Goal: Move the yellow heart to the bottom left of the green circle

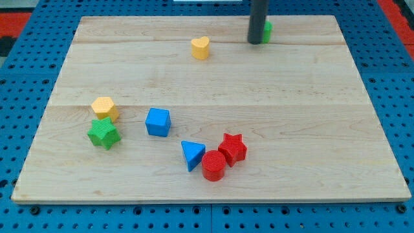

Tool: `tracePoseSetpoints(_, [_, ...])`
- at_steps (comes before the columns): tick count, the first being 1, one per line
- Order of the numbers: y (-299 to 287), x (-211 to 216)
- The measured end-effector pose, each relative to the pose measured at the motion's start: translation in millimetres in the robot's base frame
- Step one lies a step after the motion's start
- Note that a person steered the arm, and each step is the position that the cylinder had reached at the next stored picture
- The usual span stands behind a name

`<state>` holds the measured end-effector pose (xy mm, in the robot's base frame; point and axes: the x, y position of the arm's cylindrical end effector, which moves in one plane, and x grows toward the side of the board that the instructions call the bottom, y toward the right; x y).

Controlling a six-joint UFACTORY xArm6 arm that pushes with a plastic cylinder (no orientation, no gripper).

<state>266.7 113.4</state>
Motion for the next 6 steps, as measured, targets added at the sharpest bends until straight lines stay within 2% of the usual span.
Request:
tracePoseSetpoints(1, [-22,24])
tracePoseSetpoints(2, [-97,67])
tracePoseSetpoints(3, [-194,71])
tracePoseSetpoints(4, [-193,67])
tracePoseSetpoints(6, [-142,18])
